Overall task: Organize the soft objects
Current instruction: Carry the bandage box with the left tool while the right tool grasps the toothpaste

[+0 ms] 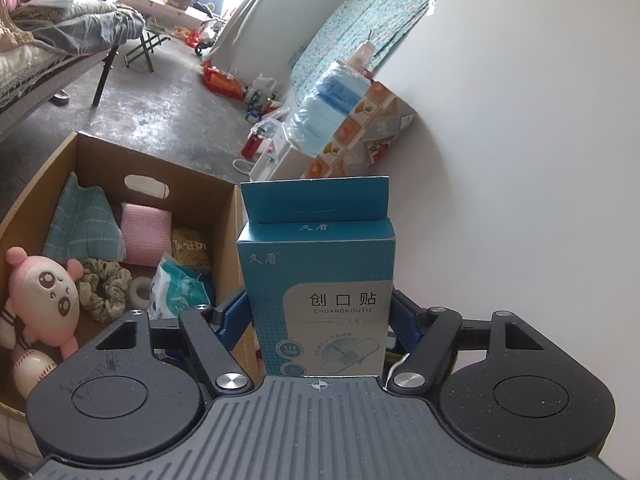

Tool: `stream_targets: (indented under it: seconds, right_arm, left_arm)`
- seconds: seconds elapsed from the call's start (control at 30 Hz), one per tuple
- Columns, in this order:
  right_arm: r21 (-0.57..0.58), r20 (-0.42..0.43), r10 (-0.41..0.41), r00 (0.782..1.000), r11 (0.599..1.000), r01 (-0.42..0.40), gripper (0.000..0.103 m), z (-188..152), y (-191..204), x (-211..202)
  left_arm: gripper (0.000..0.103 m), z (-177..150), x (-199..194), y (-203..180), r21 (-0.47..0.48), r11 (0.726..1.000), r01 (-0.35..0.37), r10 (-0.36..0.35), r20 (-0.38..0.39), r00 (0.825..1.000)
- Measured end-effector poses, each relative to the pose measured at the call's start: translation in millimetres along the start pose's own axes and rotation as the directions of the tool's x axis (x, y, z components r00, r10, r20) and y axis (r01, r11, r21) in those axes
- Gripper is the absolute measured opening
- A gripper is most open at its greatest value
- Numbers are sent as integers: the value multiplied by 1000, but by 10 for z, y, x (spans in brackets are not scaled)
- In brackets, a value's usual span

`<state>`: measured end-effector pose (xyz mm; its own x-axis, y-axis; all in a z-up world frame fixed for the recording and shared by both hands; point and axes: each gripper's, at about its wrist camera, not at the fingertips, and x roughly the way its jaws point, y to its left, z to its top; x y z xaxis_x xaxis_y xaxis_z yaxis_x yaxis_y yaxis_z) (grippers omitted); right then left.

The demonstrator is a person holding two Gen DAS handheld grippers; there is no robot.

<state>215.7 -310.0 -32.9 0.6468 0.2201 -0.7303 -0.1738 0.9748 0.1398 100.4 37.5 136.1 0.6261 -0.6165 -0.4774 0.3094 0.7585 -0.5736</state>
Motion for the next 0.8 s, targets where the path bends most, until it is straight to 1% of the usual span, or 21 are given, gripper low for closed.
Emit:
stream_targets:
  seconds: [0.07,0.23,0.33,0.4,0.5,0.57,0.6,0.67,0.73,0.8]
  right_arm:
    - [10,-17,19,1000,1000,-18,62,37,-34,37]
    - [-32,-53,-15,999,999,13,61,81,13,67]
    - [-48,-82,-37,996,998,33,58,102,15,55]
    - [-55,-98,-49,994,998,44,57,115,3,43]
    - [-62,-100,-35,994,998,29,58,120,16,57]
    - [-64,-99,-3,995,998,-3,56,130,58,78]
    - [-74,-99,-5,995,997,-2,55,134,88,92]
    - [-75,-105,-24,994,997,16,48,138,116,91]
    - [-71,-116,-56,992,996,48,40,132,131,66]
    - [-57,-123,-80,989,996,73,40,100,125,28]
  left_arm:
    - [72,-17,16,9,1,1000,7,-7,-9,1000]
    - [72,-90,37,54,-5,1000,31,-31,-11,999]
    - [72,-145,11,105,-24,999,44,-45,-15,999]
    - [72,-193,-30,145,-30,999,41,-41,-13,999]
    - [72,-275,-102,193,-26,999,34,-34,-13,999]
    - [72,-333,-144,229,-21,1000,22,-23,-13,1000]
    - [72,-347,-163,238,-18,1000,16,-16,-11,1000]
    - [72,-364,-216,276,-10,1000,-5,5,4,1000]
    - [72,-364,-291,338,-5,999,-45,45,34,998]
    - [72,-353,-367,424,-16,997,-78,78,56,995]
